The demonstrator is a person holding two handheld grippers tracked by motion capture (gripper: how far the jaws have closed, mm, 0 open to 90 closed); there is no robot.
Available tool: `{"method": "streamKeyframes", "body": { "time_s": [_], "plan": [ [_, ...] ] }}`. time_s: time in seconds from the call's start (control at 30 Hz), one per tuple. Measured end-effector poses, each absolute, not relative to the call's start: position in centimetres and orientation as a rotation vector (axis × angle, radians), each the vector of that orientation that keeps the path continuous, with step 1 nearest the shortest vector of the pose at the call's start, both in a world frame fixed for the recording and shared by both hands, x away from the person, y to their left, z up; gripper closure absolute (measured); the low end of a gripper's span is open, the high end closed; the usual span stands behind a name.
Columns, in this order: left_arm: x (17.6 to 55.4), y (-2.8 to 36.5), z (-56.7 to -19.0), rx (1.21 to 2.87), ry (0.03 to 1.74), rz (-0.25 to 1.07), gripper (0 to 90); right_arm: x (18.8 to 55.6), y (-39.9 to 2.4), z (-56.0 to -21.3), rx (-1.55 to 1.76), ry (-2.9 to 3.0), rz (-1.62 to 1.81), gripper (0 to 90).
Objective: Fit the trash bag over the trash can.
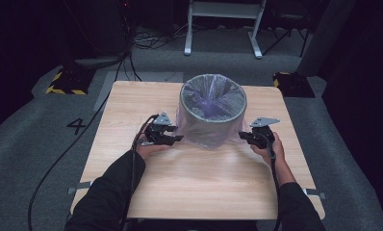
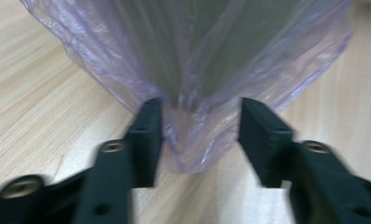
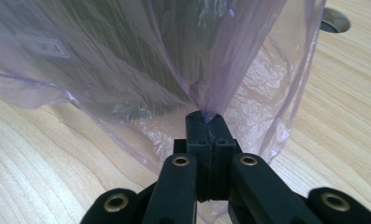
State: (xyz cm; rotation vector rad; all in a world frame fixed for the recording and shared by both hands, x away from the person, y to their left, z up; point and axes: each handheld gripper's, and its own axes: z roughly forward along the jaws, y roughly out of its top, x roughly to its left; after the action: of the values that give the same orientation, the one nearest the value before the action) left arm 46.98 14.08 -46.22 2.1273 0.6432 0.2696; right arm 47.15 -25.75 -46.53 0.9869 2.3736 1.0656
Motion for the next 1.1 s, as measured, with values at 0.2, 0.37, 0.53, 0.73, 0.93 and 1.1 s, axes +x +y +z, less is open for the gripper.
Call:
{"method": "streamKeyframes", "body": {
  "time_s": [0.2,0.37,0.53,0.73,0.93,1.1],
  "plan": [
    [44.3,15.4,-46.0,2.119,0.683,0.277,15.6,47.0,-26.4,-46.4,1.024,2.363,1.083,62.2],
    [41.3,16.1,-47.0,2.172,0.654,0.321,15.6,46.0,-27.1,-45.7,1.015,2.363,1.140,36.6],
    [39.6,16.6,-47.8,2.221,0.673,0.312,15.9,43.9,-27.8,-44.9,1.010,2.324,1.174,25.8],
    [38.0,17.4,-48.6,2.234,0.713,0.290,16.5,42.0,-28.5,-43.5,0.965,2.265,1.203,22.0],
    [37.0,18.6,-49.1,2.217,0.738,0.291,15.8,40.9,-28.7,-41.9,0.898,2.266,1.241,16.9],
    [36.7,19.2,-49.6,2.233,0.750,0.288,15.7,40.3,-28.7,-41.6,0.895,2.244,1.222,18.9]
  ]
}}
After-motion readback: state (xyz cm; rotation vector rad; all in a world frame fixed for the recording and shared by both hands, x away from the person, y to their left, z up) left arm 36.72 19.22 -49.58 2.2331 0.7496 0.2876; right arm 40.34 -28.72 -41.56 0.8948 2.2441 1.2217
